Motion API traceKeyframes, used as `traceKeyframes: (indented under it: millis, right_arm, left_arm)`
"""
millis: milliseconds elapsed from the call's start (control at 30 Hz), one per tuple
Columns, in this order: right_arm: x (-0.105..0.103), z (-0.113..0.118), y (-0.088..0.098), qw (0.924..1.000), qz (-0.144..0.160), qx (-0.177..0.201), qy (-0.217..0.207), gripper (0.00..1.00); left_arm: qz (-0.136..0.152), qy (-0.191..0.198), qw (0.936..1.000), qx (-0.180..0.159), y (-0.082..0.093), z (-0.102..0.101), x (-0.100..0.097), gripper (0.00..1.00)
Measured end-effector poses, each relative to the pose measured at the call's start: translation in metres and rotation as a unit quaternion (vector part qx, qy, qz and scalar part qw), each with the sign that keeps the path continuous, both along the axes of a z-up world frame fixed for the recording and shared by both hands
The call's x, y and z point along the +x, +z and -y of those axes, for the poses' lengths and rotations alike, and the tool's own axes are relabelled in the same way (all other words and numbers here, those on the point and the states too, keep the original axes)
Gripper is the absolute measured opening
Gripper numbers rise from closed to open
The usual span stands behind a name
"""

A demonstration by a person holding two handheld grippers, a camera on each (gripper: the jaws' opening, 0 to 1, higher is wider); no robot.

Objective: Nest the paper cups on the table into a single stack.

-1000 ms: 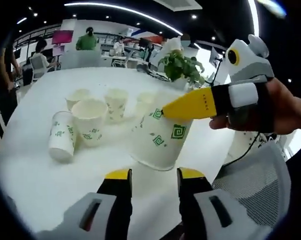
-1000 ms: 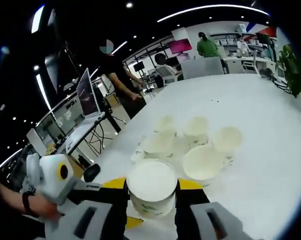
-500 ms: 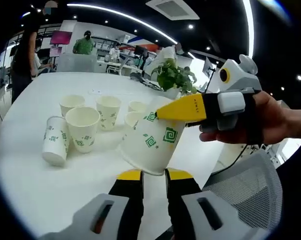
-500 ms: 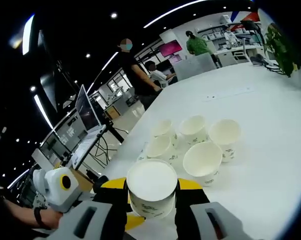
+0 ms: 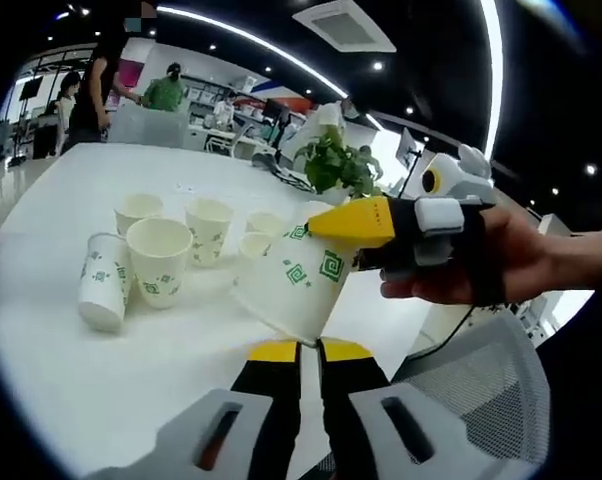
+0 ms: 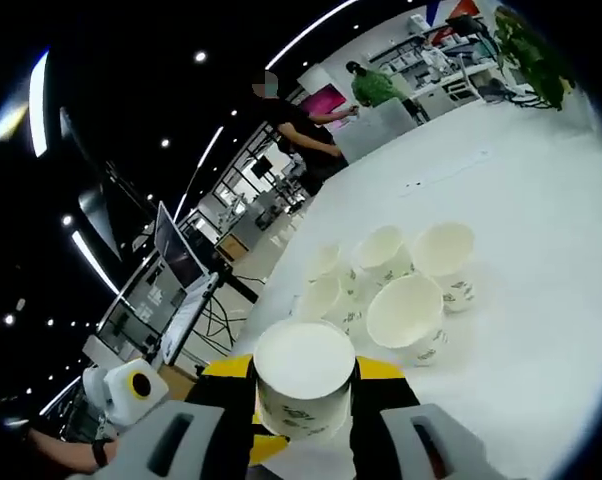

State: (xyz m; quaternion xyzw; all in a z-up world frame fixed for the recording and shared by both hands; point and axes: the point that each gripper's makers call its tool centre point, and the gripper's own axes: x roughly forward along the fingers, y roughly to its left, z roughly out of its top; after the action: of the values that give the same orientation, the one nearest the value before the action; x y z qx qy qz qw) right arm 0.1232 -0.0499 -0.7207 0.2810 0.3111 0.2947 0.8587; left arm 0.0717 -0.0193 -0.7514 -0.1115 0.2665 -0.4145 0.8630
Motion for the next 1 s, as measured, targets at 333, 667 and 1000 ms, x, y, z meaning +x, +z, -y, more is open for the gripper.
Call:
traceKeyframes:
  millis: [333,667,1000]
  right_arm:
    - [0.0,-0.003,0.0,0.9999,0.004,0.011,0.003,0.36]
    - [0.001,-0.006,-0.008,0.9992,0.013,-0.028,0.023,0.38]
    - [-0.001,-0.002,-0.017,0.998,0.01,-0.054,0.033,0.39]
  left_arm:
    - [-0.003,-0.005,0.9999,-0.009,0.004,-0.001,-0.002,0.0]
    - [-0.005,-0.024,0.9997,-0.004,0.004,0.002,-0.009,0.0]
    - [0.002,-0.046,0.9987,0.02,-0.001,0.001,-0.012,0.0]
